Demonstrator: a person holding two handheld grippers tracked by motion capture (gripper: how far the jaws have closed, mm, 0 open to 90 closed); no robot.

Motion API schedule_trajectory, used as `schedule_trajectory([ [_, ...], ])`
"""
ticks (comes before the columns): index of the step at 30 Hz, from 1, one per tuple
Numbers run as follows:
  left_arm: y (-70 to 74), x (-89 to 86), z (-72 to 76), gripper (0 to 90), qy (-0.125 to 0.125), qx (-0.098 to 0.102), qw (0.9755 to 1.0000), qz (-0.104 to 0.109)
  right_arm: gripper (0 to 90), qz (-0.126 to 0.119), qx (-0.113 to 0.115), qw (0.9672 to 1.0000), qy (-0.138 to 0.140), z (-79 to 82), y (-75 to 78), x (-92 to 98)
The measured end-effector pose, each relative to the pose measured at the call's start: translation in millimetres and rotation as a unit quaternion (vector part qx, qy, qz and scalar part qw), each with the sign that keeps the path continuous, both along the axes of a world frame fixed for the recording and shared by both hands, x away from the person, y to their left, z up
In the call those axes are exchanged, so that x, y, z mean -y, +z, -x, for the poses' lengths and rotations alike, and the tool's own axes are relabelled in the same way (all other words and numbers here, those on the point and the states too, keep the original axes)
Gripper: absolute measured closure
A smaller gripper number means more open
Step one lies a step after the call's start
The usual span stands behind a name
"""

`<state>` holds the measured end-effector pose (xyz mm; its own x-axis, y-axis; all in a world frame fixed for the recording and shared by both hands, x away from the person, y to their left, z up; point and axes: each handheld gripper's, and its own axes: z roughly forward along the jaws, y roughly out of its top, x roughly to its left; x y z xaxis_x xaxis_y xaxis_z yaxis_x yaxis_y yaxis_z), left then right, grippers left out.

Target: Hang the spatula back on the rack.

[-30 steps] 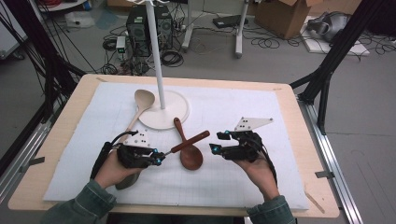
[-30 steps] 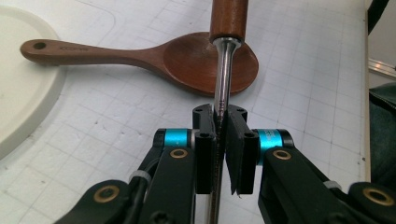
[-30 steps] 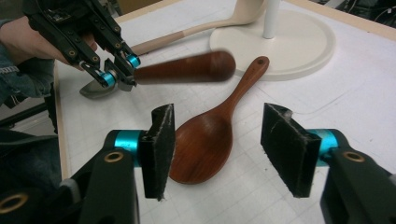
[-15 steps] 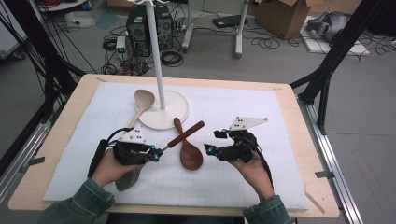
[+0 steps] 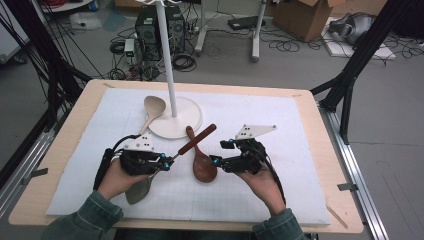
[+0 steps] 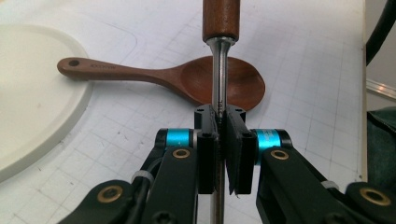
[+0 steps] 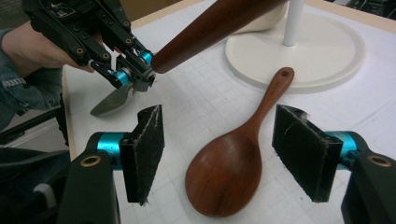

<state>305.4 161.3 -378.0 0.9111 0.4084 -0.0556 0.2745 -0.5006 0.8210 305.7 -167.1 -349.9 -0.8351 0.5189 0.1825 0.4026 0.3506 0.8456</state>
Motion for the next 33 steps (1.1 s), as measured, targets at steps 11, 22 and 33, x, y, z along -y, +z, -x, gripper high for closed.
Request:
schedule_trajectory([
  [11, 13.1, 8.3, -1.3, 83.4, -0.004, 0.011, 0.9999, 0.007, 37.4, -0.025, -0.012, 0.9996, -0.008, -3.1, 13.0, -19.2],
  [22, 20.2, 16.5, -4.5, 83.4, -0.002, 0.015, 0.9997, 0.017, 43.4, -0.049, 0.001, 0.9988, -0.004, -8.6, 34.7, -44.9],
  [33, 21.8, 14.5, -4.9, 82.6, -0.003, 0.014, 0.9995, 0.029, 60.9, -0.057, 0.0, 0.9981, -0.02, -16.3, 41.8, -50.2],
])
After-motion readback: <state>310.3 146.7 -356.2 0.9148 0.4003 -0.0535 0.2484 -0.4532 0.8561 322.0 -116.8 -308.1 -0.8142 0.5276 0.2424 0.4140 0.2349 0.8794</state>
